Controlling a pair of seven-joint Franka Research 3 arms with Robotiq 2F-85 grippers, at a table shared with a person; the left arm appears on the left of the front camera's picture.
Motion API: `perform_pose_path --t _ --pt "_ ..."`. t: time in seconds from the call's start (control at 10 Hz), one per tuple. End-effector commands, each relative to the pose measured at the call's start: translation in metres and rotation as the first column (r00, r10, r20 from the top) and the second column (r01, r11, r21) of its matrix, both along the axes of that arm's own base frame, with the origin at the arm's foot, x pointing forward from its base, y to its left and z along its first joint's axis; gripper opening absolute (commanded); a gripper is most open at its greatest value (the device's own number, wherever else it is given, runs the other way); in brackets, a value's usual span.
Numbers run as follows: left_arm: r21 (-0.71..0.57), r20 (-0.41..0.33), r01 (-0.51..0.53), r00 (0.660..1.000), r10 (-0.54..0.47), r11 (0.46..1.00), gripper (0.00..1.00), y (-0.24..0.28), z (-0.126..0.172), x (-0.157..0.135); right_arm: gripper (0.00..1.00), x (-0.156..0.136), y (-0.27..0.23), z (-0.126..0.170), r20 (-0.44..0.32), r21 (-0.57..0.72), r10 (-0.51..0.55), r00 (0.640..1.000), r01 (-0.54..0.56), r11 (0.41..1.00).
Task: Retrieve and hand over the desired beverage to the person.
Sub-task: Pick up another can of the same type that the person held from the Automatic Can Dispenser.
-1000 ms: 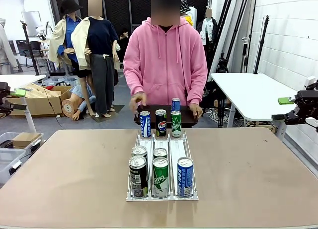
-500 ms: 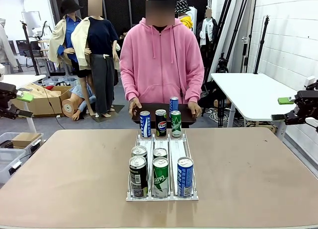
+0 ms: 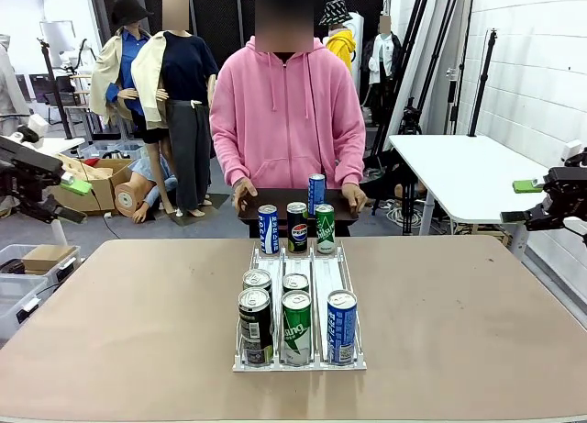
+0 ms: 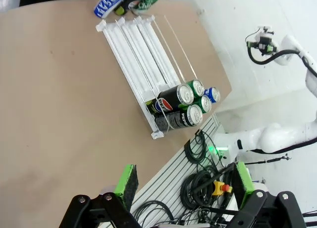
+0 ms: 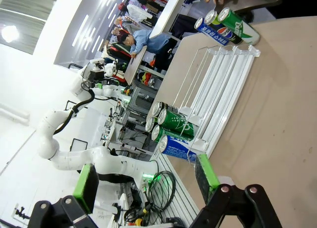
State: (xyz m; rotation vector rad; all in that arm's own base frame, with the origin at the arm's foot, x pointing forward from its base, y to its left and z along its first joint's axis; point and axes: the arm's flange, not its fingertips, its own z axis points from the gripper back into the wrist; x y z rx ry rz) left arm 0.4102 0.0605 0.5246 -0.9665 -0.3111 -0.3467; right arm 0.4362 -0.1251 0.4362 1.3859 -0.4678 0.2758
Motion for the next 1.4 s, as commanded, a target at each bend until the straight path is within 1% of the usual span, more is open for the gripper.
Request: perform_pose_path --t 0.0,0.2,0.4,0.6,0.8,1.0,1.1,1.3 --pt "0.094 -0.024 0.011 1.000 -0.009 0.996 1.00 -0.032 -0.001 -0.009 1.00 -0.001 0.001 0.000 -0.007 0.003 -0.010 1.000 0.010 1.000" --pt "0.194 -0.032 0.021 0.999 -0.015 0.981 1.00 -0.075 -0.002 -0.019 1.00 -0.001 0.001 0.000 -0.007 0.003 -0.010 1.000 0.010 1.000" --pt "0.261 -0.024 0.047 0.999 -0.043 0.964 1.00 -0.112 -0.005 -0.026 1.00 -0.001 0.001 0.000 -0.007 0.003 -0.010 1.000 0.010 1.000" --pt "0.271 -0.028 0.075 0.997 -0.070 0.960 1.00 -0.141 0.001 -0.024 1.00 -0.001 0.001 0.000 -0.007 0.003 -0.010 1.000 0.010 1.000" --pt "0.318 -0.033 0.095 0.995 -0.089 0.943 1.00 -0.172 -0.006 -0.021 1.00 -0.001 0.001 0.000 -0.007 0.003 -0.010 1.000 0.010 1.000" --pt "0.320 -0.050 0.123 0.992 -0.113 0.939 1.00 -0.185 -0.008 -0.019 1.00 -0.001 0.001 0.000 -0.007 0.003 -0.010 1.000 0.010 1.000" --pt "0.287 -0.027 0.118 0.993 -0.115 0.951 1.00 -0.176 -0.007 -0.026 1.00 -0.001 0.001 0.000 -0.007 0.003 -0.010 1.000 0.010 1.000" --pt "0.287 -0.027 0.118 0.993 -0.115 0.951 1.00 -0.176 -0.007 -0.026 1.00 -0.001 0.001 0.000 -0.007 0.003 -0.010 1.000 0.010 1.000"
